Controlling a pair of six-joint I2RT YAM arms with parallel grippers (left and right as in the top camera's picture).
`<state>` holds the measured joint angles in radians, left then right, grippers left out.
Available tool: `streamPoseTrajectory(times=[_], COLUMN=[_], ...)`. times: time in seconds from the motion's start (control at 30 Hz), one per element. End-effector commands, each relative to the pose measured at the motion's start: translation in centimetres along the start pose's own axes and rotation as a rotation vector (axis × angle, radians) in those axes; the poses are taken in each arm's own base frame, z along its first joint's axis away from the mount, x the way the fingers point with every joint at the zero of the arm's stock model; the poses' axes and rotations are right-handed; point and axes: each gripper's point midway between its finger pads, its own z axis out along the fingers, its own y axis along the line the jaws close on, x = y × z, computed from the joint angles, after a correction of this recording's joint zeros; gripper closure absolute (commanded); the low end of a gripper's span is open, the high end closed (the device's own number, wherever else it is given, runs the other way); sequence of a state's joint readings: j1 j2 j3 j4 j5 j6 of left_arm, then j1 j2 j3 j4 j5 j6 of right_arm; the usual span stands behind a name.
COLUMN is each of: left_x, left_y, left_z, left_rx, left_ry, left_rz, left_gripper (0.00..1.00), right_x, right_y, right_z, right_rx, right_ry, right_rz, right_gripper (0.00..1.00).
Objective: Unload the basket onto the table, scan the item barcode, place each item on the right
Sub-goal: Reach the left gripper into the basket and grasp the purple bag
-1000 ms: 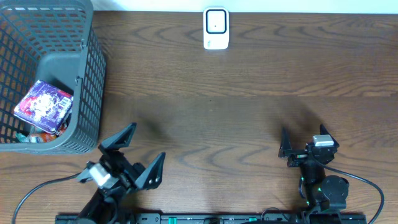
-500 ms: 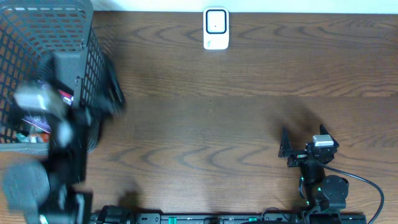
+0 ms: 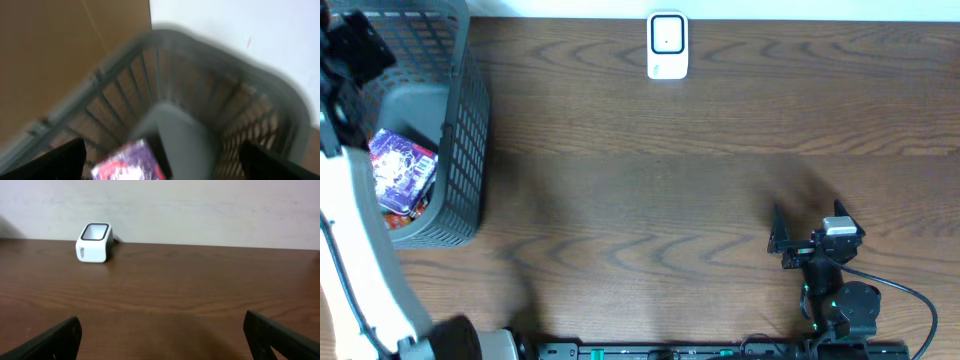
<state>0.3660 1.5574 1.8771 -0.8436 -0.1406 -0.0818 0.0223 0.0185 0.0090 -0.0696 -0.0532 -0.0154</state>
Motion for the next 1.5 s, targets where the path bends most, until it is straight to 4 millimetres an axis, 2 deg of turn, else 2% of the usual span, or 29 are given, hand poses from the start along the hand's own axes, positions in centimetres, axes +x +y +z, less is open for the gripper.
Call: streamPoseTrajectory(times=[0.0, 0.1, 0.27, 0.37, 0.53, 0.6, 0.7, 0.8, 1.2, 1.33, 1.47], left_x=[0.6, 2.1, 4.9, 7.3, 12.2, 13.3, 15.3, 16.1, 20.4, 21.1, 22.6], left_y=[-0.7, 1.0, 5.1, 4.5, 3.4, 3.5, 4.8, 5.8, 4.4, 4.5, 4.7], left_z=[1.9, 4.5, 7.2, 9.6, 13.3, 14.0, 14.7, 14.7, 16.8, 17.2, 17.5], left_rx=[0.067, -0.043, -0.344, -0.337, -0.312, -0.326, -0.454, -0.558, -0.594, -0.598, -0.614], left_ry=[0.057, 0.113, 0.187, 0.267, 0.443, 0.479, 0.513, 0.513, 0.579, 0.591, 0.626], left_rz=[-0.029, -0.006, -0.116, -0.125, -0.088, -0.075, -0.111, -0.129, -0.099, -0.092, -0.08], left_gripper=[0.02, 0.02, 0.02, 0.02, 0.02, 0.02, 0.01, 0.01, 0.01, 0.01, 0.04], right_x=[0.1, 0.1, 0.1, 0.1, 0.1, 0.1, 0.1, 0.1, 0.1, 0.1, 0.1], right_y=[0.0, 0.0, 0.0, 0.0, 0.0, 0.0, 0.0, 0.0, 0.0, 0.0, 0.0], right_z=[0.0, 0.0, 0.0, 0.0, 0.0, 0.0, 0.0, 0.0, 0.0, 0.0, 0.0], right_rx=[0.0, 0.0, 0.0, 0.0, 0.0, 0.0, 0.0, 0.0, 0.0, 0.0, 0.0], right_ry=[0.0, 0.001, 0.001, 0.001, 0.001, 0.001, 0.001, 0.001, 0.0, 0.001, 0.001], right_rz=[0.003, 0.003, 0.003, 0.003, 0.003, 0.003, 0.003, 0.003, 0.003, 0.004, 0.003], right_gripper=[0.01, 0.01, 0.01, 0.01, 0.01, 0.01, 0.01, 0.01, 0.01, 0.01, 0.01])
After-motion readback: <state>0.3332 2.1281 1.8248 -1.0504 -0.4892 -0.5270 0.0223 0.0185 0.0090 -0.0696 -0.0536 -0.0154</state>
